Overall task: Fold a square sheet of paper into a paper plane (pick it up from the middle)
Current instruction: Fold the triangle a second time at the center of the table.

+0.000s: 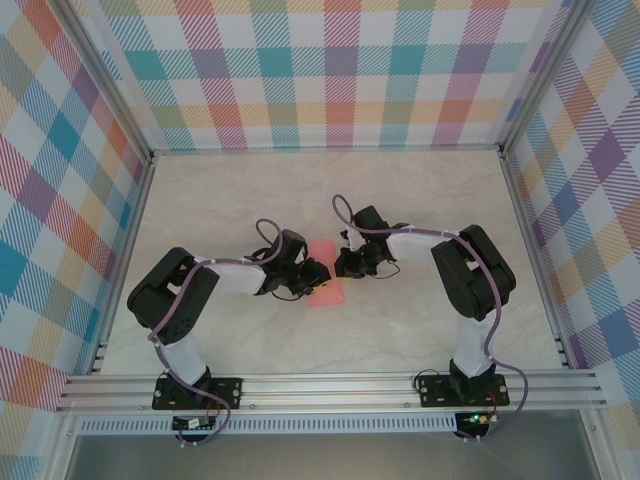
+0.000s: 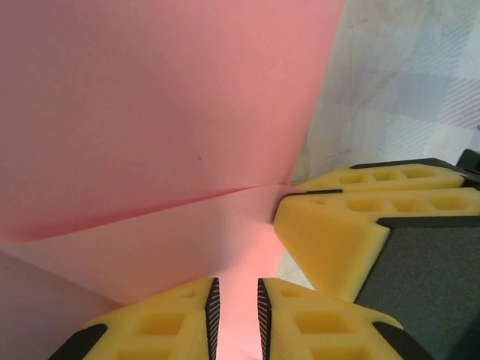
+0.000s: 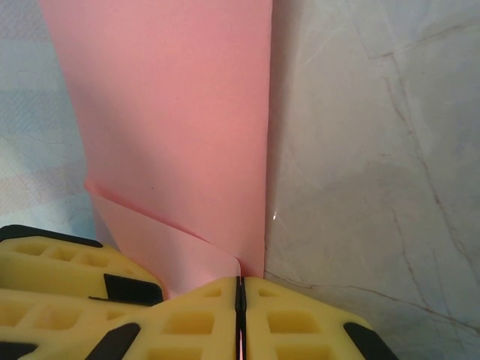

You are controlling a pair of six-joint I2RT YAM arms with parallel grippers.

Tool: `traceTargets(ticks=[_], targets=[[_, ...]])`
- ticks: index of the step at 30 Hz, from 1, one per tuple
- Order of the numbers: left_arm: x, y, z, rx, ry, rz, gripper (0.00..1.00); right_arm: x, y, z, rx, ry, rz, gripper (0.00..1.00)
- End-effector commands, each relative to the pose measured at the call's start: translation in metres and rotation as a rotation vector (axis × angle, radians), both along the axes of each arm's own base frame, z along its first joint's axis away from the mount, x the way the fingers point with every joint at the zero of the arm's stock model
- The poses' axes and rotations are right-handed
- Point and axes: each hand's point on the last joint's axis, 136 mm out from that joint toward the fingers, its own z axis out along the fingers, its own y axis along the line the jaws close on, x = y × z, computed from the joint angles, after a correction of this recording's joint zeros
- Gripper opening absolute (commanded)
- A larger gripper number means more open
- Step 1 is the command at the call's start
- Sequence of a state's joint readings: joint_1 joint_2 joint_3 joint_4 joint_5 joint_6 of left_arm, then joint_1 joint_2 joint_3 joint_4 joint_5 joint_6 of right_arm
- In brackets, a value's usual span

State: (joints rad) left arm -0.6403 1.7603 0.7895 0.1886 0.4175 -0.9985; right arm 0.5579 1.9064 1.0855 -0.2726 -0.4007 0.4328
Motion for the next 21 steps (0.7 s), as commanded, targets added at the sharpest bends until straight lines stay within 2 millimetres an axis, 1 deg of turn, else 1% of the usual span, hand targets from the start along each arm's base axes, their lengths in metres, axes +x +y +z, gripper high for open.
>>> traceTargets(ticks=[1, 7, 9, 12, 14, 15, 18, 21], targets=[[0.001, -0.002, -0.005, 0.025, -0.001, -0.012, 0.23, -0.007, -0.005, -0.003, -0.026, 0.019, -0.002, 0.1], [0.0, -0.001, -0.008, 0.036, 0.006, -0.012, 0.23, -0.006, -0.004, 0.001, -0.023, 0.016, -0.004, 0.1], [-0.001, 0.0, -0.01, 0.042, 0.009, -0.009, 0.22, -0.005, -0.004, 0.007, -0.018, 0.011, -0.011, 0.14], [-0.002, 0.002, -0.011, 0.051, 0.015, -0.007, 0.21, -0.002, -0.006, 0.027, -0.009, -0.026, -0.034, 0.22], [-0.003, 0.004, -0.013, 0.059, 0.018, -0.006, 0.21, -0.001, -0.012, 0.039, -0.019, -0.057, -0.061, 0.27], [-0.004, 0.004, -0.013, 0.062, 0.021, -0.006, 0.2, -0.001, -0.014, 0.048, -0.021, -0.076, -0.07, 0.27], [-0.004, 0.007, -0.014, 0.072, 0.021, -0.001, 0.2, -0.007, -0.022, 0.058, -0.028, -0.088, -0.09, 0.27], [-0.005, 0.008, -0.014, 0.078, 0.021, 0.003, 0.19, -0.022, -0.02, 0.058, 0.014, -0.038, -0.073, 0.24]])
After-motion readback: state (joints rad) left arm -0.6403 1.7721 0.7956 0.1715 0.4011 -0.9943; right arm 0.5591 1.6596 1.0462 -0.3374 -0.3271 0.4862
